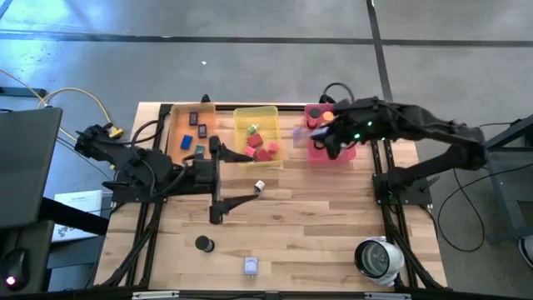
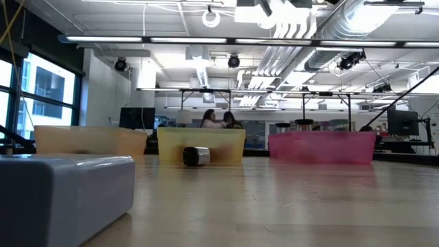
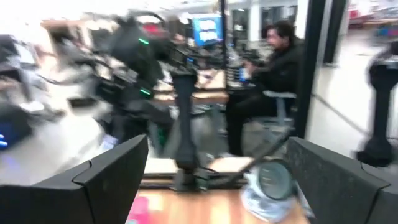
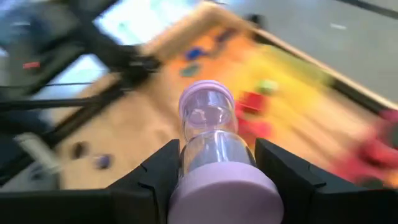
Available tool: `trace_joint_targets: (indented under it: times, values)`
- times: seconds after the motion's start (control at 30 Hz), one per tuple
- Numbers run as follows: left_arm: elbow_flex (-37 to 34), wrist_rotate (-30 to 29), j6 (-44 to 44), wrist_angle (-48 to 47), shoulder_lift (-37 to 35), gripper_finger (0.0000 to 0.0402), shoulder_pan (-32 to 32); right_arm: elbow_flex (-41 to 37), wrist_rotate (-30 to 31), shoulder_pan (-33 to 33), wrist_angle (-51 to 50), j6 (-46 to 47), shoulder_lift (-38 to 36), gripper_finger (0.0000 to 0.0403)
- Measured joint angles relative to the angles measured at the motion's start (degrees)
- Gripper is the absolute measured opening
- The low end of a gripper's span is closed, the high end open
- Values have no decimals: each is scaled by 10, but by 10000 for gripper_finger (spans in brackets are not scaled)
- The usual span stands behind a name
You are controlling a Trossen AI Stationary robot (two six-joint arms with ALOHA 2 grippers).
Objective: Pick & Place Office items
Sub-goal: Put the purple sand timer into the pink bin
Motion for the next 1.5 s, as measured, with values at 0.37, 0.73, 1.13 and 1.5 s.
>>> trace_joint_targets:
  times: [0.37, 0.73, 1.13, 1.5]
  values:
    - [0, 94, -144, -154, 0, 376, 85, 0, -22, -186, -150, -35, 20, 177]
    - [0, 96, -170, -268, 0, 376, 104, 0, -19, -355, -213, -137, 121, 177]
    - [0, 160, -261, -422, -2, 376, 116, 0, -21, -473, -206, -201, 229, 177]
    - [0, 163, -271, -457, -7, 376, 142, 0, -31, -483, -191, -210, 283, 177]
